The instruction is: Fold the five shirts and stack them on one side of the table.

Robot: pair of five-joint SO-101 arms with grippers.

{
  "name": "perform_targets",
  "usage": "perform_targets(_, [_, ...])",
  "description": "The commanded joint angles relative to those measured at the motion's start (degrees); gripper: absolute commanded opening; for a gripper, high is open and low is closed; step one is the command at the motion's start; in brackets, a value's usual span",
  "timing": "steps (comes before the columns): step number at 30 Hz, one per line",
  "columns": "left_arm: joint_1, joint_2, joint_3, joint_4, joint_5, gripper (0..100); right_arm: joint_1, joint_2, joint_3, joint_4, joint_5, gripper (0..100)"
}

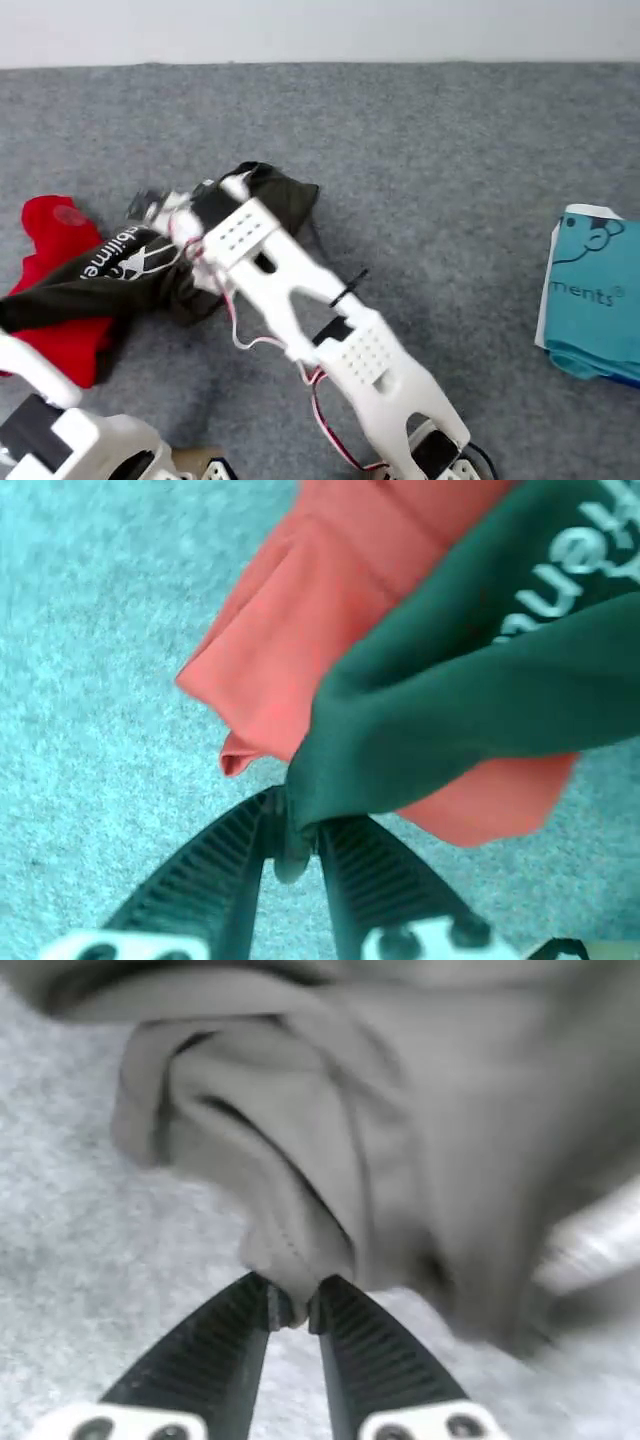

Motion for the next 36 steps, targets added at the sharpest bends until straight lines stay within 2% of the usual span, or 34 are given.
perform_targets(1, [5.45,-6.95,-1.45,2.55,-0.35,1,5.41,-10.95,-3.08,2.42,0.44,1.0])
perform_targets(6, [14.86,-15.65,-1.36,3.69,0.44,1,11.38,-21.41,-3.08,2.42,0.44,1.0])
perform_targets(14, [30.77,-22.68,-1.63,3.25,13.45,1,19.91,-37.32,-3.08,2.42,0.35,1.0])
perform_targets(21, [43.69,-23.91,-13.32,-0.44,19.78,1,26.51,-48.22,-3.16,2.24,0.44,1.0])
perform_targets(29, [47.65,-24.00,-29.05,-11.78,19.96,1,33.27,-60.35,-3.43,-1.63,0.70,1.0])
perform_targets(36, [47.65,-24.26,-35.91,-18.02,19.96,1,40.66,-68.79,-3.43,-10.77,8.79,1.0])
